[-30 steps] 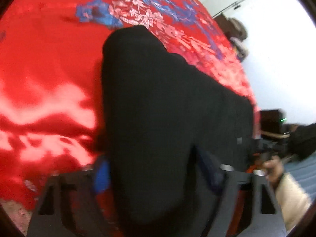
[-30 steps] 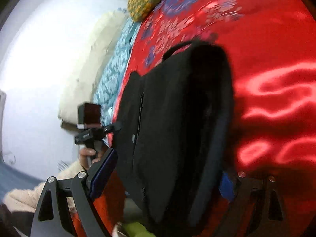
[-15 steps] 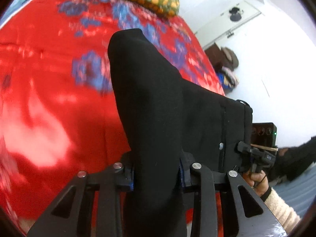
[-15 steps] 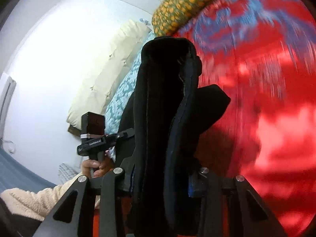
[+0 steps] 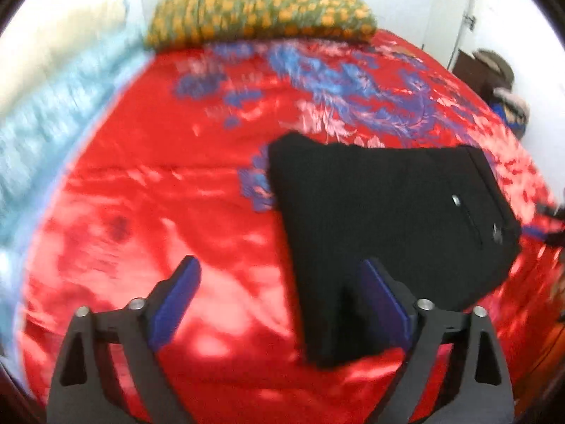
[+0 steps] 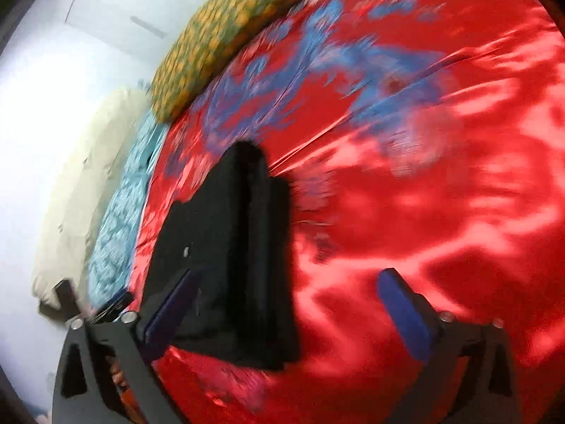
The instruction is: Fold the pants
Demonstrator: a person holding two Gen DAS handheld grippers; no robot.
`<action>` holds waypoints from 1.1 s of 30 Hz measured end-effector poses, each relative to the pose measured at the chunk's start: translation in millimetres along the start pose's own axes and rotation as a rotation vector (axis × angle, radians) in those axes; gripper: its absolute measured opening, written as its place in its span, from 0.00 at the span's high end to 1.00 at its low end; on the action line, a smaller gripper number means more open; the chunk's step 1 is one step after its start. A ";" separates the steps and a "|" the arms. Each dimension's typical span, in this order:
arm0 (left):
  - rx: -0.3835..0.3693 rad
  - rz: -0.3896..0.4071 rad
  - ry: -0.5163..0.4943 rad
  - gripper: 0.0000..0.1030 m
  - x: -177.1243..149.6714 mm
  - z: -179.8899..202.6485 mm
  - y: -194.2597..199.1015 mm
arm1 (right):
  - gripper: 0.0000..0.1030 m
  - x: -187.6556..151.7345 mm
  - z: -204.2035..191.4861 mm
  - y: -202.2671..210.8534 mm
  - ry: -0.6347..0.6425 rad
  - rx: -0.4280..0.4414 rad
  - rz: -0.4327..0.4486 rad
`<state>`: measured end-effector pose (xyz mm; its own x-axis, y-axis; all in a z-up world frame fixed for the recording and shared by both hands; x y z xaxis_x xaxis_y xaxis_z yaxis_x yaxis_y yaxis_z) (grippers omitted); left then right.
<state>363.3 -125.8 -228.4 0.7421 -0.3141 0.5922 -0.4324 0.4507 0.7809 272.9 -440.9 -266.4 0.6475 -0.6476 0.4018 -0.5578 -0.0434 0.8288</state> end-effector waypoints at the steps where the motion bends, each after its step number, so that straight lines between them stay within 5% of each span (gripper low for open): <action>1: 0.033 0.019 -0.023 0.05 0.9 1.8 10.3 | 0.00 -2.3 6.2 15.8 0.010 -0.043 0.039; 5: 0.120 0.079 -0.071 0.04 -3.9 18.4 68.3 | 0.00 -10.3 -3.3 77.5 0.157 -0.253 0.176; 8: 0.124 0.061 -0.006 0.04 -7.3 33.9 95.8 | 0.00 -38.8 -24.0 120.7 0.281 -0.420 0.241; 13: 0.149 0.064 0.029 0.04 -30.9 54.8 139.1 | 0.00 -91.9 -68.7 161.2 0.328 -0.422 0.273; 18: 0.096 0.025 0.111 0.04 -59.7 63.4 166.7 | 0.00 -135.1 -113.1 175.6 0.413 -0.440 0.310; 33: 0.161 0.083 0.068 0.03 -71.9 69.4 214.9 | 0.00 -172.2 -144.4 210.0 0.439 -0.465 0.333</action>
<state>181.5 -64.4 -89.4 0.7311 -0.2214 0.6453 -0.5659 0.3315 0.7549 119.2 -228.7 -105.3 0.6853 -0.1999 0.7003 -0.5465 0.4944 0.6760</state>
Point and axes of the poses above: each gripper's, at about its wrist camera, not at the fingertips, and y roughly against the way its jaws point, z to its right, x to its top, the point moved 10 cm from there along -y, roughly the way its jaws point, and after that the axes turned 14 degrees about -x, right-handed, at the moved point
